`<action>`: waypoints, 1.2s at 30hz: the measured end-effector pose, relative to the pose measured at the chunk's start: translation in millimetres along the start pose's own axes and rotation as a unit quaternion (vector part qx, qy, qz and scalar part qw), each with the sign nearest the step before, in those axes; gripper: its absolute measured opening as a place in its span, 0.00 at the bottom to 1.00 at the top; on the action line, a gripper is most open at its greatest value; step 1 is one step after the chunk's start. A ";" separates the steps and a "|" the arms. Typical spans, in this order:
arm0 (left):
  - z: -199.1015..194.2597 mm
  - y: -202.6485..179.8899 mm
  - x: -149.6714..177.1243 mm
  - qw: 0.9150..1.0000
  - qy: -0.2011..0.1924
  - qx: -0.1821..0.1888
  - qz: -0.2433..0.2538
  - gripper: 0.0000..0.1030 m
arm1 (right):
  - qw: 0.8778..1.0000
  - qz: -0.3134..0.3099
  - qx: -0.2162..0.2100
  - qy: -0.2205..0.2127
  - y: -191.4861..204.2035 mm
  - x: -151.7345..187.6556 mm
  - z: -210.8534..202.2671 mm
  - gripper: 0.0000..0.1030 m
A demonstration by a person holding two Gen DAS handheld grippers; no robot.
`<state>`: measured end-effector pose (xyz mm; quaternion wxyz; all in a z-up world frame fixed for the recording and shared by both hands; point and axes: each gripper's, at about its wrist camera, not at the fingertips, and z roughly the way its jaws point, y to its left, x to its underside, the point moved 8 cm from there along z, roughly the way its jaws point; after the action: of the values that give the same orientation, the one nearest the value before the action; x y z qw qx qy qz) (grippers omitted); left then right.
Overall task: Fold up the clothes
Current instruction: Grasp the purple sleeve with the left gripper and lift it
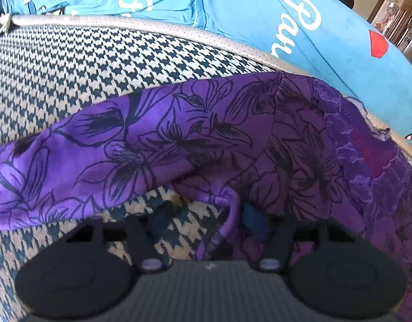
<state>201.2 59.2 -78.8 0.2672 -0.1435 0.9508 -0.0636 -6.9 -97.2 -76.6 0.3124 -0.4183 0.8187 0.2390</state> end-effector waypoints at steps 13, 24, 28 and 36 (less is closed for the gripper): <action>-7.8 13.7 -22.2 0.990 -0.072 -0.116 0.038 0.10 | 1.000 0.011 0.013 -0.003 -3.0 -2.4 -2.2 0.38; -20.1 30.7 -27.7 0.995 -0.056 -0.082 -0.003 0.19 | 0.999 0.036 0.032 -0.020 -15.1 -8.4 -3.8 0.38; -36.5 20.1 -21.6 0.996 -0.071 -0.060 0.018 0.29 | 0.998 0.037 0.040 -0.022 -18.0 -10.6 0.0 0.38; -47.2 -19.4 1.7 0.988 -0.095 -0.040 0.118 0.44 | 0.998 0.043 0.045 -0.018 -20.1 -10.4 8.0 0.38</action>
<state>179.7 42.3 -35.7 0.3555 -0.0469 0.9333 0.0206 17.1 -97.2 -77.4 0.3353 -0.3640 0.8400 0.2226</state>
